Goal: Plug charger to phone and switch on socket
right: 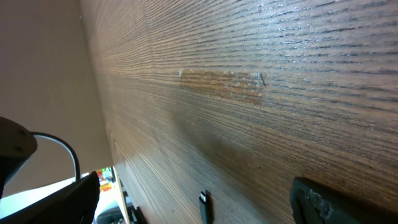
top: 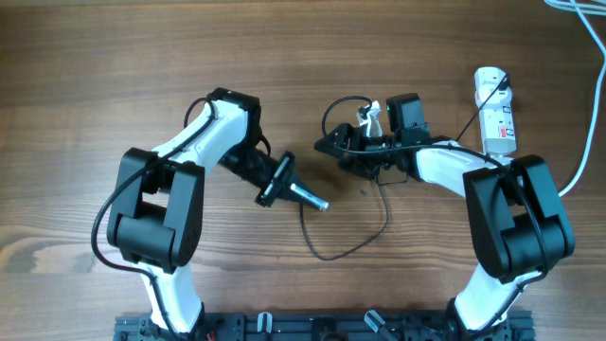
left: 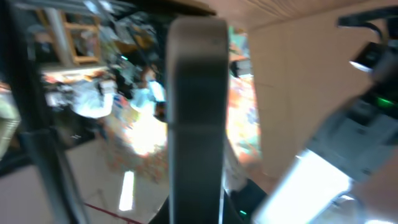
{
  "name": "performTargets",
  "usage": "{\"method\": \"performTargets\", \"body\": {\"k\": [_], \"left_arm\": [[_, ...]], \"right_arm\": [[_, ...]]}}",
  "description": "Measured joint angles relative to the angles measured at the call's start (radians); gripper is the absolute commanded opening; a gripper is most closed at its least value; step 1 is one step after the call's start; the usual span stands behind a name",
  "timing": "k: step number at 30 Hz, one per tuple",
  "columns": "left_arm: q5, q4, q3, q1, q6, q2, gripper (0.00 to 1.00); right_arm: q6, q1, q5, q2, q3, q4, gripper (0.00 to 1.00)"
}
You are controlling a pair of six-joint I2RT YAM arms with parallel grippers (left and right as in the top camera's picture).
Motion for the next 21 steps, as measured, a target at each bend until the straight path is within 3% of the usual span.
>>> {"method": "performTargets", "body": {"k": [7,13,21], "left_arm": [[0.149,0.0,0.0,0.0,-0.021,0.0,0.04],[0.171,0.0,0.0,0.0,-0.021,-0.016,0.04],[0.175,0.0,0.0,0.0,-0.021,-0.162,0.04]], "right_arm": [[0.0,0.0,0.006,0.0,0.002,0.0,1.0],[0.0,0.0,0.006,0.0,0.002,0.0,1.0],[0.0,0.0,0.007,0.0,0.003,0.0,1.0]]}}
